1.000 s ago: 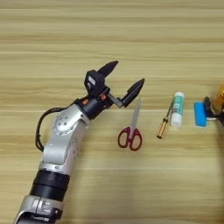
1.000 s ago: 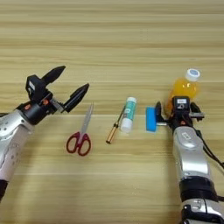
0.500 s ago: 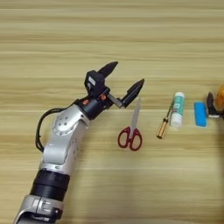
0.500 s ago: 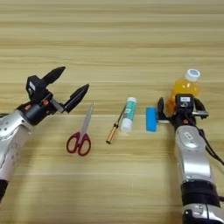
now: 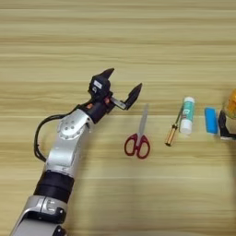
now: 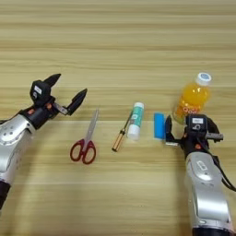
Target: Move the objects on the table
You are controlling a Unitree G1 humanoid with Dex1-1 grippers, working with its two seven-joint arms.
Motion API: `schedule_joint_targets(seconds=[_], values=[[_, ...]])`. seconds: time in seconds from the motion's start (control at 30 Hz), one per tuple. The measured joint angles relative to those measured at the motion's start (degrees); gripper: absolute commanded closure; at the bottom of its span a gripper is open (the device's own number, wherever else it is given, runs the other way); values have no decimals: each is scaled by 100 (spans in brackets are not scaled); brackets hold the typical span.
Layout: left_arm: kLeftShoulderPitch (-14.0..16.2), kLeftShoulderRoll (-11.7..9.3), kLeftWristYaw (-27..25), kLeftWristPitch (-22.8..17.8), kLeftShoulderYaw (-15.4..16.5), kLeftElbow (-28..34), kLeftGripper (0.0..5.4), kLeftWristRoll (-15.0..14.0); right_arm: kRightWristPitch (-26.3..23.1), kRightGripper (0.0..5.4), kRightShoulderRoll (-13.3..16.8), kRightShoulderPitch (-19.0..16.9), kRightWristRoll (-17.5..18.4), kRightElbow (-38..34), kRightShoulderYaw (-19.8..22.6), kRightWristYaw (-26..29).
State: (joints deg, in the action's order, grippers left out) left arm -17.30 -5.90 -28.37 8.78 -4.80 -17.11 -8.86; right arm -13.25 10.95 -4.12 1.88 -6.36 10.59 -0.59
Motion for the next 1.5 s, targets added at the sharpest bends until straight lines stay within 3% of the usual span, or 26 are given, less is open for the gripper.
schedule_joint_targets(seconds=[0.1, 0.5, 0.93, 1.2, 1.37, 1.5], values=[[-57, -35, 82, 53, 23, -311, 0, 117, -130, 3, -62, -237, 13, -335, -13, 12], [-173, -25, 76, 94, 64, -468, 0, 124, -898, 3, -61, -743, 422, -1272, -366, 767], [-174, -6, 72, 100, 64, -505, 0, 131, -957, 3, -47, -810, 551, -1682, -668, 1165], [-179, 24, 146, 100, 113, -515, 0, 132, -346, 3, 134, -681, -79, -1536, -1325, 1258], [-250, 51, 421, 98, 267, -623, 0, 131, -226, 3, 179, -570, -189, -1339, -1465, 1348], [-463, 51, 934, 101, 563, -907, 0, 165, -154, 3, 180, -507, -228, -1131, -1519, 1365]])
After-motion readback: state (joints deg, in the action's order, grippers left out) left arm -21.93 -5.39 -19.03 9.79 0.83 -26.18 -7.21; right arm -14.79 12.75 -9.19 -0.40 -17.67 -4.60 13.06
